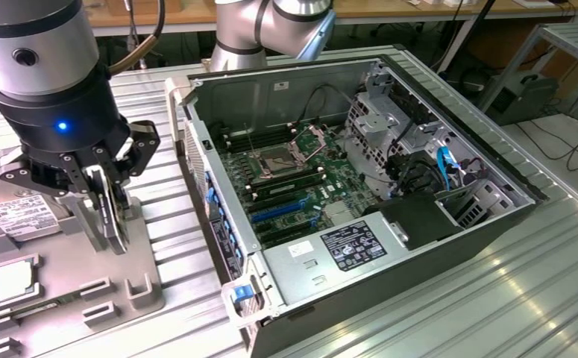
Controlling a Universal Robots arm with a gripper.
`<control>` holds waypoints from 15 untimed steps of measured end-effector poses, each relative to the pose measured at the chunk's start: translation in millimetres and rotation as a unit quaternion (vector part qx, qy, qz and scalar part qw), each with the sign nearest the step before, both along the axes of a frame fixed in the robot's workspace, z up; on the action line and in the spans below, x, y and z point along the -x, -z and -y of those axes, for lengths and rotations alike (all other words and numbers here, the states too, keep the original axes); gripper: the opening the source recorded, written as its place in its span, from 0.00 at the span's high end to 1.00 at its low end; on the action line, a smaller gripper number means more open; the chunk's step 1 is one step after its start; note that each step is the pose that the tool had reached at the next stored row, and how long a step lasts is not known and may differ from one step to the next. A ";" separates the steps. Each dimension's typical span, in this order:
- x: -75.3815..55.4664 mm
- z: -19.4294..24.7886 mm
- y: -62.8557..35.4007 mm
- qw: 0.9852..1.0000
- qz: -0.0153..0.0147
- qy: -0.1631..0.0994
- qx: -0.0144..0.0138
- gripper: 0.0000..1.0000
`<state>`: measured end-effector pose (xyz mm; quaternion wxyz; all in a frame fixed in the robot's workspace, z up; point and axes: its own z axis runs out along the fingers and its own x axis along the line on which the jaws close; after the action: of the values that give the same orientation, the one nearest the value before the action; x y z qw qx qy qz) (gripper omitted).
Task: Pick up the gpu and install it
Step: 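Pick up the gpu and move the gpu toward the slot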
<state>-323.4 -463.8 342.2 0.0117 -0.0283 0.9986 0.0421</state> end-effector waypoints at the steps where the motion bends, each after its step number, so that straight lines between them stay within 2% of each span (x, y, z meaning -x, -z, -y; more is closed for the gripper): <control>1: 0.0 0.0 -0.2 1.000 0.000 0.000 0.000 0.72; 15: 0.0 0.1 -3.0 1.000 0.000 0.000 0.000 0.72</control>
<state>-323.4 -463.9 345.2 0.0116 -0.0282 0.9987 0.0420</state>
